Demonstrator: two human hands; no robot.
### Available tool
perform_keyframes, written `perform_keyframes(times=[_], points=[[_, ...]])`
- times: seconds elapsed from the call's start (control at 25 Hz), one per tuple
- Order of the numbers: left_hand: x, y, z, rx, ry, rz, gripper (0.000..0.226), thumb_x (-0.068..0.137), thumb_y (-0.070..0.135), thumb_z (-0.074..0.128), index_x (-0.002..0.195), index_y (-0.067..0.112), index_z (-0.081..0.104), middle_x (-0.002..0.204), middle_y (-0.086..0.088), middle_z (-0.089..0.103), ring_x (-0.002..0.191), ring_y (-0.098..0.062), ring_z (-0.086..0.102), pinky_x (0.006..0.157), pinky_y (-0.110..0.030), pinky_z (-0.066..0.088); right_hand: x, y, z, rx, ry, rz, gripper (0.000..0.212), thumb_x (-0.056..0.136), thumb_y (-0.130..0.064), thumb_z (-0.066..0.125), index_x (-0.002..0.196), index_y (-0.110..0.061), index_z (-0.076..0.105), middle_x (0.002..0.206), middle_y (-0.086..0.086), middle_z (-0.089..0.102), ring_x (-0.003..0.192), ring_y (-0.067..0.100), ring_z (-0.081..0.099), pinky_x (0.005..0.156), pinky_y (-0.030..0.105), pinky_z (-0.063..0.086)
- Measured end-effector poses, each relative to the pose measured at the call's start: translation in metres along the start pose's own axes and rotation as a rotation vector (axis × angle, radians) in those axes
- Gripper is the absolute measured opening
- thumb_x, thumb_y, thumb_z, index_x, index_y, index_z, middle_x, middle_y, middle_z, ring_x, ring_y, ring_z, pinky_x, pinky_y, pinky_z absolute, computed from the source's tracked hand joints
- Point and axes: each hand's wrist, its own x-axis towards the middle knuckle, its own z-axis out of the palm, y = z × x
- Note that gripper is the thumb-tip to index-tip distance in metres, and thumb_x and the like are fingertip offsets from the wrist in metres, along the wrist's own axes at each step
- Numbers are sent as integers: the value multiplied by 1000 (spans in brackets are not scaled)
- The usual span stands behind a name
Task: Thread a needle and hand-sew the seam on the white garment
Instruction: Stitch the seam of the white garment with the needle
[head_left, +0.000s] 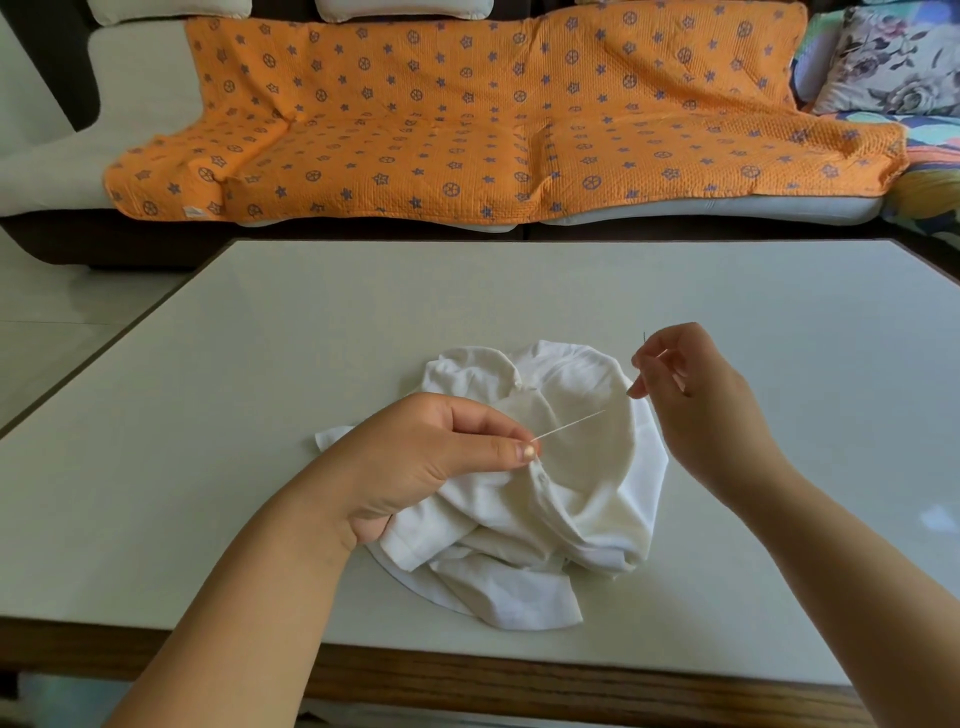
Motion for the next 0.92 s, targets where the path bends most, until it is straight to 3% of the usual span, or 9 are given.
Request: perform_keyframes(times=[0.12, 0.24, 0.36, 0.48, 0.6, 0.76, 0.84, 0.92], points=[[-3, 2, -2, -105, -22, 2, 13, 69, 21, 75, 80, 17, 79, 89, 2, 77, 93, -4, 70, 95, -22, 43, 3, 9, 2, -85, -80, 9, 10, 101, -20, 38, 102, -22, 48, 85, -3, 67, 70, 9, 57, 53, 23, 35], [-4, 3, -5, -213, -51, -6, 10, 68, 14, 82, 76, 20, 80, 87, 1, 76, 89, -8, 70, 89, -22, 48, 2, 17, 7, -184, -141, -6, 10, 103, -21, 37, 101, -21, 47, 85, 0, 67, 79, 19, 61, 60, 29, 45], [-4, 3, -7, -313, -99, -31, 10, 70, 14, 74, 76, 19, 80, 83, -2, 75, 84, -12, 71, 84, -22, 55, 2, 18, 11, -262, -156, -47, 11, 102, -19, 35, 104, -17, 46, 87, 5, 65, 84, 29, 60, 71, 38, 50], [-6, 4, -7, -324, -118, -34, 10, 70, 12, 75, 76, 18, 79, 81, -2, 74, 82, -12, 71, 79, -20, 56, 3, 23, 10, -343, -163, -42, 12, 102, -15, 34, 104, -14, 46, 90, 7, 63, 81, 30, 57, 68, 36, 46], [-6, 5, -5, -239, -80, -22, 12, 69, 12, 80, 79, 18, 80, 84, -1, 75, 86, -9, 70, 88, -23, 51, 4, 21, 4, -363, -156, -19, 12, 101, -15, 35, 103, -17, 47, 93, 5, 66, 79, 26, 57, 61, 31, 42], [-4, 4, -2, -128, -24, 17, 17, 68, 20, 76, 85, 19, 80, 88, 4, 76, 93, -4, 69, 93, -22, 45, -14, -24, -1, 17, -64, -59, 9, 99, -22, 46, 93, -26, 50, 76, -6, 71, 78, 5, 65, 66, 19, 48], [-2, 4, 0, -109, -1, 46, 19, 69, 19, 75, 87, 20, 79, 87, 5, 76, 91, -1, 69, 90, -20, 45, -34, -46, 4, 197, -105, -80, 11, 98, -19, 50, 89, -26, 52, 75, -6, 72, 77, 5, 66, 71, 22, 51], [0, 3, 4, -124, 34, 70, 19, 72, 14, 75, 91, 18, 78, 88, 3, 77, 91, -3, 70, 89, -19, 47, -52, -54, 12, 264, -123, -86, 14, 98, -19, 50, 87, -26, 51, 77, -6, 69, 74, 3, 64, 67, 17, 49]])
